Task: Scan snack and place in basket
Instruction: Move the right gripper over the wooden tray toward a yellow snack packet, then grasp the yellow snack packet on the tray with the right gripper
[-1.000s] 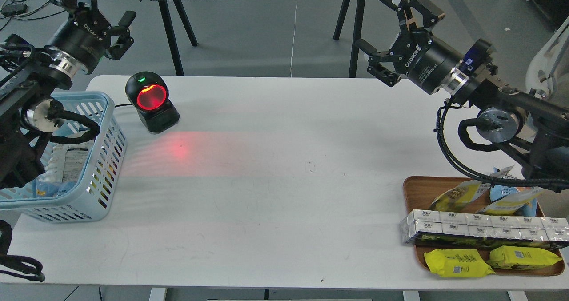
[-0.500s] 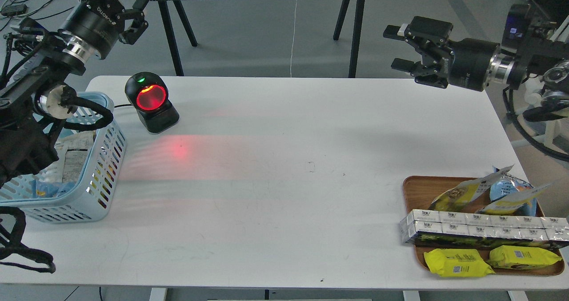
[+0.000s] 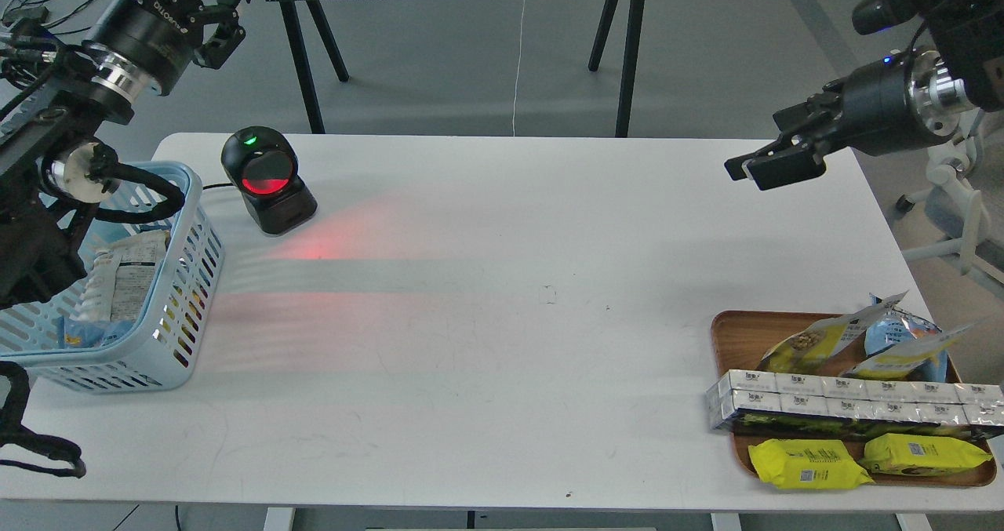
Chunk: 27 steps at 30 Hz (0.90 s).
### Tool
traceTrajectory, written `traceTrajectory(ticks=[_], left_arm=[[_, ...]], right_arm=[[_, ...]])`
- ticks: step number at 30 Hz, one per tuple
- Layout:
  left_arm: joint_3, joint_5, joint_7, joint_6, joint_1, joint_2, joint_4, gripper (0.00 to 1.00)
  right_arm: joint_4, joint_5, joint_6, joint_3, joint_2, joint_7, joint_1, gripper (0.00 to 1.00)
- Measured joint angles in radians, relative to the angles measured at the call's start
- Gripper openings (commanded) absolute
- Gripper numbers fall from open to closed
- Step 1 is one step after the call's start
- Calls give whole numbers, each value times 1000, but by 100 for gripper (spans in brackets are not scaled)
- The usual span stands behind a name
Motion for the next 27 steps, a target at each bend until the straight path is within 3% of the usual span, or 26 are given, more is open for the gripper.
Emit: traceTrajectory(ticks=[4, 11, 16, 27], left_arm=[[3, 2, 0, 0, 0, 3, 1, 100], [7, 5, 0, 0, 2, -1, 4, 100], [8, 6, 0, 0, 0, -1, 7, 100], [8, 8, 0, 0, 8, -4, 10, 100]], right_arm=[[151, -222, 0, 0, -80, -1, 21, 95], [403, -414, 0, 2, -250, 0, 35, 95], [424, -529, 0, -63, -299, 0, 25, 95], [425, -548, 0, -172, -272, 0, -19, 95]])
